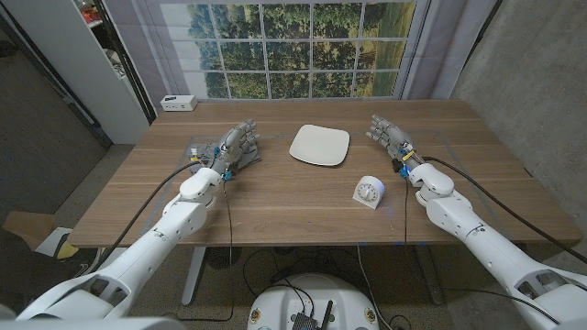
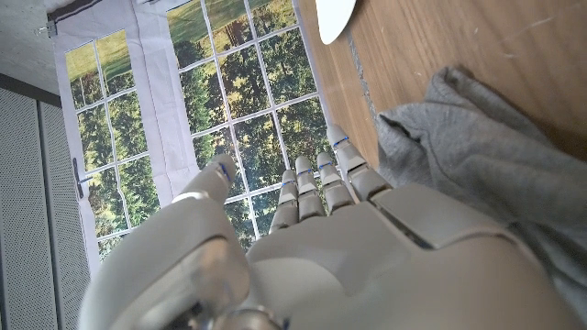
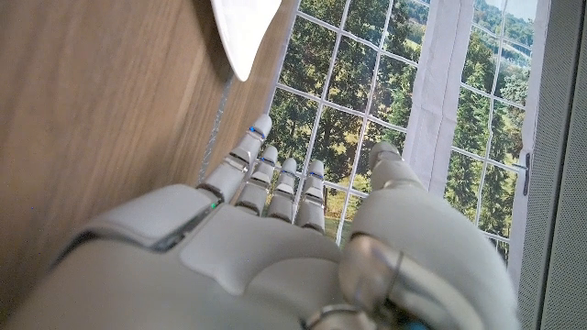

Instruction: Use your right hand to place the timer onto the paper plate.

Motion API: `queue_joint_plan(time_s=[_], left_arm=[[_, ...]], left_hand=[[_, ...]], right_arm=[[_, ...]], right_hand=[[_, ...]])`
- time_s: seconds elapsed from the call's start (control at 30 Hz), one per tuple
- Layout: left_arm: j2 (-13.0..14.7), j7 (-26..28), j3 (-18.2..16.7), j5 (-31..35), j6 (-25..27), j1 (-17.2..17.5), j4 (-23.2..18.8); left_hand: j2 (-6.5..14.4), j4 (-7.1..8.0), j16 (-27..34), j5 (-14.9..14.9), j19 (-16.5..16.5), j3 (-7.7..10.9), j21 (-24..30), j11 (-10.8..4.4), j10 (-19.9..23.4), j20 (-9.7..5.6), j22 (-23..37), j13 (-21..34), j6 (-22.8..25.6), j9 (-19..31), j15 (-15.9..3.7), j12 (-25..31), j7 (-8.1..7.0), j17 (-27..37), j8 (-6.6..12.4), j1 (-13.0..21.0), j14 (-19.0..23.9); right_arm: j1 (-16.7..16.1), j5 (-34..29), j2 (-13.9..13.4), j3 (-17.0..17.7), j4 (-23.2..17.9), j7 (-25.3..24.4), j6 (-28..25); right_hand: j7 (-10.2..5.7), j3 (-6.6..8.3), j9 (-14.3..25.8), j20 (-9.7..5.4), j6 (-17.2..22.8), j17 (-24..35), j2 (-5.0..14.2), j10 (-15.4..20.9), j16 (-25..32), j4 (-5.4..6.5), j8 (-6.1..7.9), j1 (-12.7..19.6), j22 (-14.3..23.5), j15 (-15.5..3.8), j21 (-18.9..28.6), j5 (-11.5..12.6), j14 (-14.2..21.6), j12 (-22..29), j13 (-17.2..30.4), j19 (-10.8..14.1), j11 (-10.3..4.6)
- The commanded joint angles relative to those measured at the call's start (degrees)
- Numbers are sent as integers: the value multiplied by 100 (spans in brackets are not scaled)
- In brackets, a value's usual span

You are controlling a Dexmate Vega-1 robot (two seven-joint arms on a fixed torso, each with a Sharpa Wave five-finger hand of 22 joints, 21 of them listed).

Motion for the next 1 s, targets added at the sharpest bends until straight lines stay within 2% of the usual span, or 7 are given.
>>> queue_joint_plan(time_s=[0.03,0.2,0.37,0.63,1.0], left_arm=[[151,188,-21,116,37,183,-354],[203,283,-55,178,1,259,-452],[222,263,-61,186,-24,275,-449],[235,171,-22,234,-44,198,-349],[286,68,-31,220,-67,186,-302]], left_hand=[[-5,-11,27,24,55,30,14,9,57,-11,21,20,72,20,1,46,-9,18,42,39,50],[-5,-14,29,23,53,32,3,-25,67,-9,22,12,96,20,1,50,-22,20,48,34,63],[-7,-19,33,22,37,32,-18,-19,95,8,23,1,111,21,-9,60,-33,22,50,26,83],[-7,-28,31,22,1,37,-53,-71,108,37,24,-14,123,23,-20,63,-50,23,49,19,96],[-8,-37,28,22,-15,41,-81,-79,131,25,26,-30,147,24,-31,71,-56,24,51,11,104]], right_arm=[[-11,-429,-761,-64,-707,202,-393],[-225,-716,-1326,-16,-1586,-36,-897],[-424,-864,-1770,47,-2261,-143,-1335],[-683,-1103,-2446,142,-3191,-246,-2067],[-998,-1086,-3344,431,-4216,-141,-2989]], right_hand=[[-14,-23,10,-127,-41,-47,-96,37,28,-82,26,82,20,-483,-23,14,68,35,-8,-3,-22],[-7,-67,2,-5,-95,-105,-216,19,25,-142,22,116,23,-470,-62,-3,72,36,-25,-9,-16],[-25,-102,-5,98,-105,-145,-308,22,35,-179,33,149,27,-467,-99,-13,91,47,-34,-21,-7],[-51,-135,-15,227,-166,-197,-426,42,71,-228,31,238,32,-510,-164,-7,174,67,-45,-59,-8],[-137,-150,-27,289,-323,-255,-602,-79,79,-286,13,447,36,-544,-234,31,198,40,-53,-51,-135]])
